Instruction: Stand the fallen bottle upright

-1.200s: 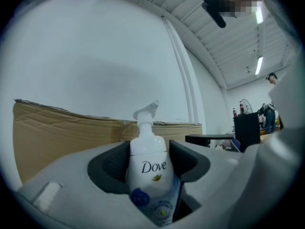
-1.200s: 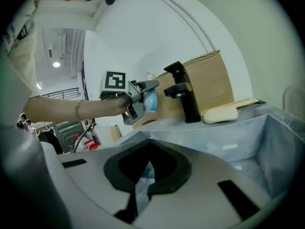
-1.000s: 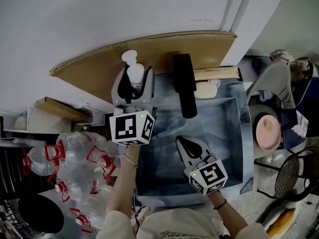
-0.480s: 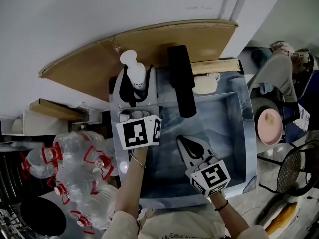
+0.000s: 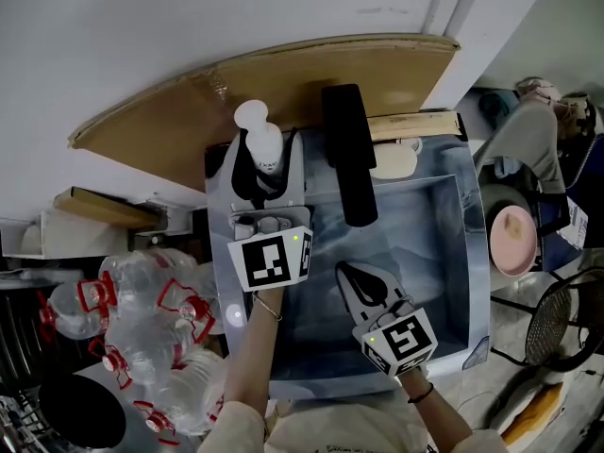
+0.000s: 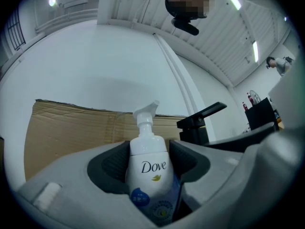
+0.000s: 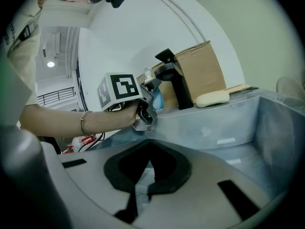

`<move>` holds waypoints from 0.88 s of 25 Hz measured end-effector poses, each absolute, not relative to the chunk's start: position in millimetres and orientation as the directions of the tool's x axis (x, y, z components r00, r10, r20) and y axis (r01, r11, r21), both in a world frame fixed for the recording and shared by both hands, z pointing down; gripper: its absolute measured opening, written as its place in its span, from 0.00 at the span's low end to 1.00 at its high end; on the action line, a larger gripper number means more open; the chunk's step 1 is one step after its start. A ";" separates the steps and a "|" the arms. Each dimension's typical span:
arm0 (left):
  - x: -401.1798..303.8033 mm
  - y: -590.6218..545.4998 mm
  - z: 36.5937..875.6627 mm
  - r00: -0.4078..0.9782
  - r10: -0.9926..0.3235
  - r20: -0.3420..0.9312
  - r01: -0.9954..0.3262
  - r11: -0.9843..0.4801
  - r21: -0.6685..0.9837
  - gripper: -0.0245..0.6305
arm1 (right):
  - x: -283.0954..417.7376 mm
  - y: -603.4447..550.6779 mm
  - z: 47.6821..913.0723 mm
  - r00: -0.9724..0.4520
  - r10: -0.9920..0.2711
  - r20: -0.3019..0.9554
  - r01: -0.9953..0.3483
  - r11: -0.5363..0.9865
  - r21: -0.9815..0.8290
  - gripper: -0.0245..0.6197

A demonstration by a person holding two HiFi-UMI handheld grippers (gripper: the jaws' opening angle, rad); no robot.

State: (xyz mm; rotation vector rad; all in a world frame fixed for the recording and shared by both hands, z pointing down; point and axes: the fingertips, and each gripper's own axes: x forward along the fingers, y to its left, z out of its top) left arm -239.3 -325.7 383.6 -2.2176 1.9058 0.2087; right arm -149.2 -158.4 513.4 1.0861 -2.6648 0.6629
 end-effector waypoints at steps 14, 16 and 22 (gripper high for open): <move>-231.9 -321.5 394.0 0.164 -0.950 -0.264 -0.985 -0.142 -0.101 0.44 | -150.5 -159.8 518.8 -0.718 -0.613 0.330 -0.696 0.628 -0.348 0.04; -230.5 -319.5 394.4 0.169 -0.949 -0.267 -0.984 -0.145 -0.108 0.44 | -151.7 -159.8 516.9 -0.723 -0.610 0.325 -0.691 0.637 -0.341 0.04; -226.6 -315.2 396.7 0.196 -0.946 -0.257 -0.976 -0.164 -0.141 0.44 | -152.6 -158.3 513.0 -0.726 -0.609 0.319 -0.688 0.642 -0.339 0.05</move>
